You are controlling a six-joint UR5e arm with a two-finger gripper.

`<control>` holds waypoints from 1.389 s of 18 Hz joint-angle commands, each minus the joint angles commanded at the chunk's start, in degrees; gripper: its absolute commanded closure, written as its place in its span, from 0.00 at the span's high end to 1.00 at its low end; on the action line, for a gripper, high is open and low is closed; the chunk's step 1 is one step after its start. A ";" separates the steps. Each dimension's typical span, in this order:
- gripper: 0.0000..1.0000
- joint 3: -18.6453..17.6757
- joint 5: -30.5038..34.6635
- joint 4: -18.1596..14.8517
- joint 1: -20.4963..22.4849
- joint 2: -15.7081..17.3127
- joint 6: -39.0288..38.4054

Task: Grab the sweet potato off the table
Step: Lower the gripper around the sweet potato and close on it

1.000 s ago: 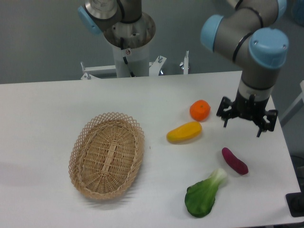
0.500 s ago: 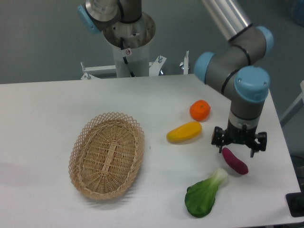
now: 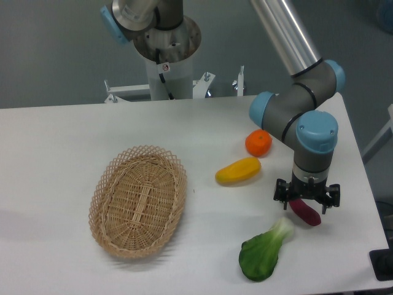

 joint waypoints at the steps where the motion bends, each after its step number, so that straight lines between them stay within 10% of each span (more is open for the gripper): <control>1: 1.00 -0.70 0.00 1.23 0.00 -0.09 -0.35; 16: 1.00 -2.99 4.48 5.37 -0.09 -1.23 -3.69; 25: 0.29 -3.78 4.39 5.63 -0.62 -0.70 -3.08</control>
